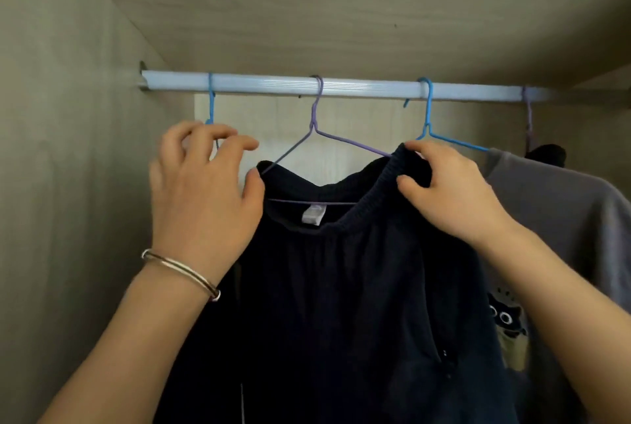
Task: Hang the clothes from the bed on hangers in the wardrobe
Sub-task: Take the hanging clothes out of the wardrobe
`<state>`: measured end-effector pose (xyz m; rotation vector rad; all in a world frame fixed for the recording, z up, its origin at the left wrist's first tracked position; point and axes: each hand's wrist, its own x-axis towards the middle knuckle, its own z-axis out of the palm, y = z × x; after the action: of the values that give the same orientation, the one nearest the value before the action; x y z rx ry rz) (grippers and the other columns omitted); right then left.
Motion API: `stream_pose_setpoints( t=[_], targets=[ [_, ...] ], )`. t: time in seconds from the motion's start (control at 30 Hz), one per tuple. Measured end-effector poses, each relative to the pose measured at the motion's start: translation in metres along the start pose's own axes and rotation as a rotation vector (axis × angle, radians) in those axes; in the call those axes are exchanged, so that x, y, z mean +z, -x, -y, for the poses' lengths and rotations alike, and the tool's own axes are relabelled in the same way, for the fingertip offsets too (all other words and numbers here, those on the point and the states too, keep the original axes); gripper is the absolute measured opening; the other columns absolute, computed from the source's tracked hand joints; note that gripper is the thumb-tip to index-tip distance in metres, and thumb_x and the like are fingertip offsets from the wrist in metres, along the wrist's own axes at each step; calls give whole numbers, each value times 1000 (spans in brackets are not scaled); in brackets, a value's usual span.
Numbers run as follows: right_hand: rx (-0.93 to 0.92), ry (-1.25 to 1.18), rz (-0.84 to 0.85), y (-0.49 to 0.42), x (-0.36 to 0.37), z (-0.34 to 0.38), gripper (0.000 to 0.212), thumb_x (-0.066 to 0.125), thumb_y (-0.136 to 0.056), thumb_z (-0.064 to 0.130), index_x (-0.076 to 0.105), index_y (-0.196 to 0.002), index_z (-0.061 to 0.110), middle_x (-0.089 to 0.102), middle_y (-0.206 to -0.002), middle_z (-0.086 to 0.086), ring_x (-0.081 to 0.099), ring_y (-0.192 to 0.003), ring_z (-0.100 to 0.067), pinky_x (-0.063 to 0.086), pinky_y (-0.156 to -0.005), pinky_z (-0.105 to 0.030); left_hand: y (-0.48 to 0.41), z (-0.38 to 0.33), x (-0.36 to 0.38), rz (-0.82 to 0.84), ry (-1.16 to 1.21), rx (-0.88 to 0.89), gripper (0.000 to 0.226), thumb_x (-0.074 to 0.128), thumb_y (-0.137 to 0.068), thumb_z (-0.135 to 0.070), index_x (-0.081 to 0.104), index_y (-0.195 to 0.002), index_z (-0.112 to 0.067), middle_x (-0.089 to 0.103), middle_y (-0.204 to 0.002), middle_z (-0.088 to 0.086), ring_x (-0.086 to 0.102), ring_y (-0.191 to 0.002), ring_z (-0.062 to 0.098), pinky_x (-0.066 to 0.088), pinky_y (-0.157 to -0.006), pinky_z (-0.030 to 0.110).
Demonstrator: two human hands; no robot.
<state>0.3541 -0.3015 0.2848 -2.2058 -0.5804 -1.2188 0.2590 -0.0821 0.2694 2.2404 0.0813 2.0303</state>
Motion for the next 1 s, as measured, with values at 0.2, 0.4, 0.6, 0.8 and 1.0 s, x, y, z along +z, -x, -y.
stream_pose_setpoints(
  t=[0.2, 0.4, 0.6, 0.8, 1.0],
  targets=[
    [13, -129, 262, -42, -3, 16, 37, 60, -84, 30, 59, -120, 20, 64, -117, -3, 58, -104, -19, 40, -78, -24, -73, 18, 3, 353, -92, -270, 30, 50, -86, -15, 52, -114, -5, 52, -126, 20, 51, -113, 39, 42, -93, 43],
    [81, -441, 571, -59, 17, 56, 16, 60, -84, 22, 65, -90, 8, 61, -71, 0, 55, -59, -9, 47, -45, -13, -116, 36, 17, 519, 193, -583, 20, 54, -86, -10, 42, -71, -12, 44, -75, 2, 48, -65, 13, 50, -40, 22],
    [100, -675, 516, -57, 53, 97, 7, 49, -82, 4, 55, -80, 7, 46, -73, -10, 42, -57, -19, 37, -51, -23, -106, 37, 32, 673, 208, -627, 14, 58, -84, -17, 53, -73, -11, 53, -53, -4, 44, -54, 10, 38, -44, 18],
    [153, -932, 542, -57, 71, 133, 10, 52, -81, -1, 51, -75, 8, 44, -65, -9, 45, -51, -17, 33, -42, -15, -109, 38, 24, 602, 269, -630, 28, 52, -89, -11, 54, -61, -12, 51, -39, -7, 38, -48, 10, 30, -29, 10],
    [242, -1235, 502, -61, 80, 158, 17, 58, -86, 9, 60, -72, 0, 63, -63, -5, 51, -40, -5, 39, -39, -11, -119, 30, 9, 537, 376, -595, 36, 43, -93, 1, 41, -60, -15, 37, -15, -9, 40, -17, -4, 28, -23, 7]
  ],
)
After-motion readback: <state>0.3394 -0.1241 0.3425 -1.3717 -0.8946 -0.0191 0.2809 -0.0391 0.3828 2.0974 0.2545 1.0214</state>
